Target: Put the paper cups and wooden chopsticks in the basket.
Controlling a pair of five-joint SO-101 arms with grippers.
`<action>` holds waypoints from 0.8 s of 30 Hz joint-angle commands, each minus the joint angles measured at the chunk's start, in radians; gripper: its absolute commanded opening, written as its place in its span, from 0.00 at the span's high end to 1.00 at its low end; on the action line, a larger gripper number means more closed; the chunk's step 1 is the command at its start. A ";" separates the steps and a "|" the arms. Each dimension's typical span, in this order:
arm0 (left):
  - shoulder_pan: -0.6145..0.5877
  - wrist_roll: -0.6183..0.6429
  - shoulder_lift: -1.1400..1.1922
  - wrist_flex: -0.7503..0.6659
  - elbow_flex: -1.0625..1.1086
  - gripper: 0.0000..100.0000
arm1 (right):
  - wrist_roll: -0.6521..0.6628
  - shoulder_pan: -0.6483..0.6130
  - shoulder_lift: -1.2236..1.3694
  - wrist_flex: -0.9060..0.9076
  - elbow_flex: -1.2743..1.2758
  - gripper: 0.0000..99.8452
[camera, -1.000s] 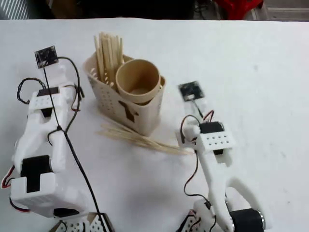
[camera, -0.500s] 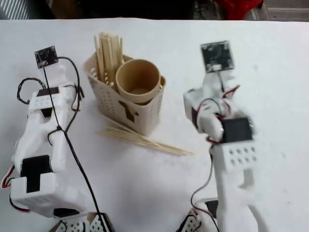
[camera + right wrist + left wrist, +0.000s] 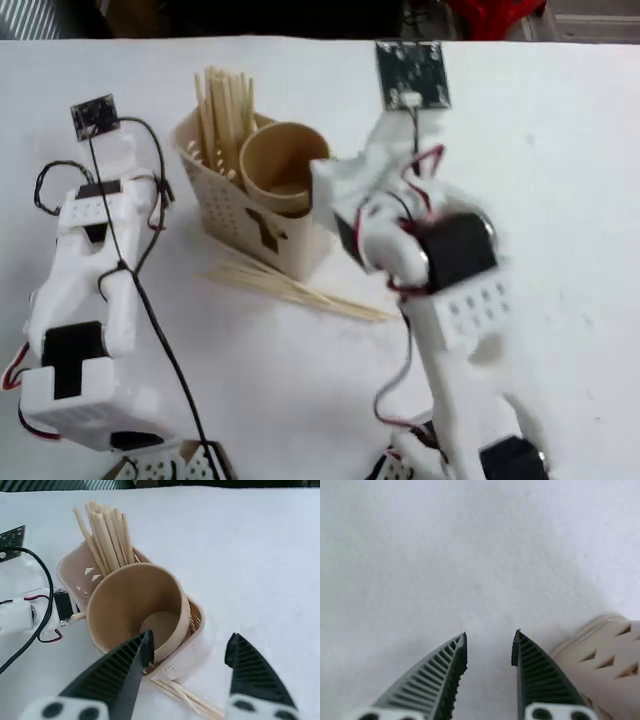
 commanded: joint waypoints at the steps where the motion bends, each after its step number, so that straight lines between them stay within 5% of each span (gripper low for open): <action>1: 0.012 -0.014 -0.028 -0.017 -0.014 0.83 | -0.055 -0.022 0.061 0.021 -0.072 0.66; 5: 0.013 -0.014 -0.028 -0.017 -0.014 0.83 | -0.055 -0.028 0.079 0.024 -0.069 0.57; 18: 0.012 -0.014 -0.028 -0.014 -0.014 0.83 | -0.129 -0.015 0.334 -0.039 -0.077 0.57; 24: 0.012 -0.014 -0.028 -0.017 -0.014 0.83 | -0.124 0.088 0.423 -0.053 -0.075 0.82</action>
